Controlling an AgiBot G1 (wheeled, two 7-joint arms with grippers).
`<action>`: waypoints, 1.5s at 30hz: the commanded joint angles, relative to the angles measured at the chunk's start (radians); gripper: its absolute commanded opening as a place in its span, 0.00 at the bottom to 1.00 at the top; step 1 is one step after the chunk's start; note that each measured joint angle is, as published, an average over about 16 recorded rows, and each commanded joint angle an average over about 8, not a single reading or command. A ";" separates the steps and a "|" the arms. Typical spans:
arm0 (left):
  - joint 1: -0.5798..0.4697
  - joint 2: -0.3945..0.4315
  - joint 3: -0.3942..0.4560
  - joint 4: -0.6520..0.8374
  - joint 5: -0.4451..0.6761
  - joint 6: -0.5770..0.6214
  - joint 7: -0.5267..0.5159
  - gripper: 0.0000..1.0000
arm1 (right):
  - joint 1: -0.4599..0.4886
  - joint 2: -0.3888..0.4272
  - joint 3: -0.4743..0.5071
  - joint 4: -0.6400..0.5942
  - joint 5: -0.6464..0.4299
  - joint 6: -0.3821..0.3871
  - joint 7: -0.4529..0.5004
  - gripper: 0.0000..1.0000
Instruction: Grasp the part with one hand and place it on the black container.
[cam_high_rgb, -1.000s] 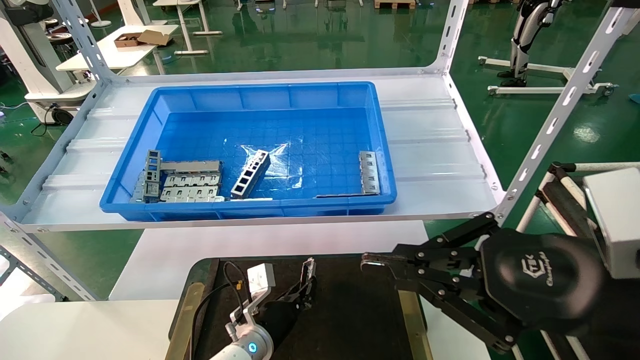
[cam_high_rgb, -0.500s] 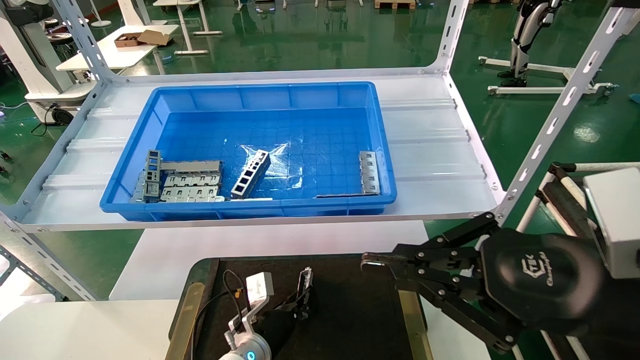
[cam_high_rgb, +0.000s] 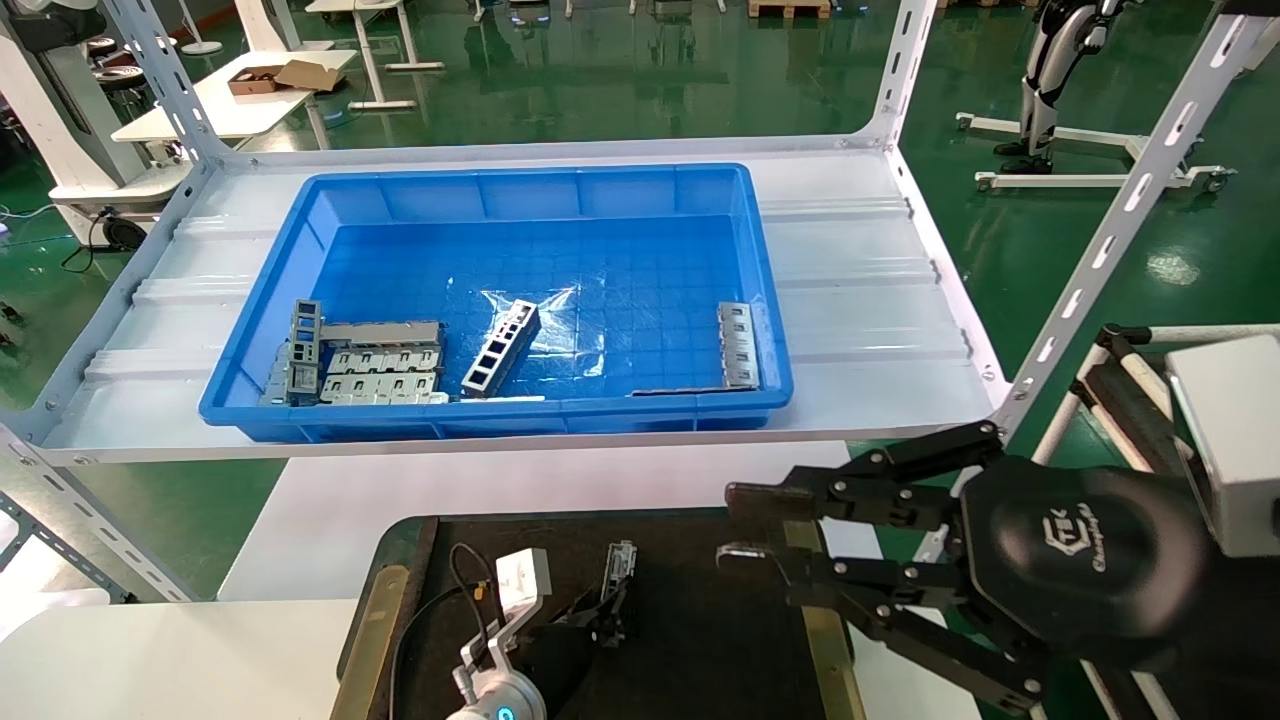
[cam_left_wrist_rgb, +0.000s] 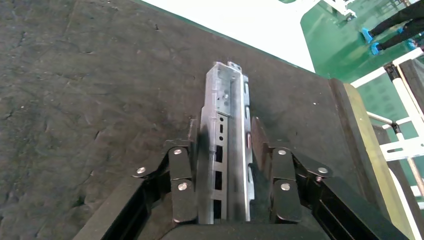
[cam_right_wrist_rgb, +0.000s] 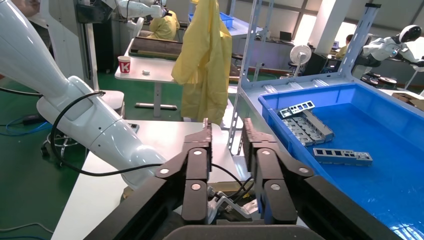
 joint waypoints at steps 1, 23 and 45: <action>-0.003 0.000 0.006 -0.003 0.003 -0.002 -0.007 1.00 | 0.000 0.000 0.000 0.000 0.000 0.000 0.000 1.00; 0.048 -0.276 -0.141 -0.259 0.062 0.411 0.125 1.00 | 0.000 0.000 0.000 0.000 0.000 0.000 0.000 1.00; 0.085 -0.606 -0.296 -0.453 -0.071 0.857 0.304 1.00 | 0.000 0.000 -0.001 0.000 0.000 0.000 0.000 1.00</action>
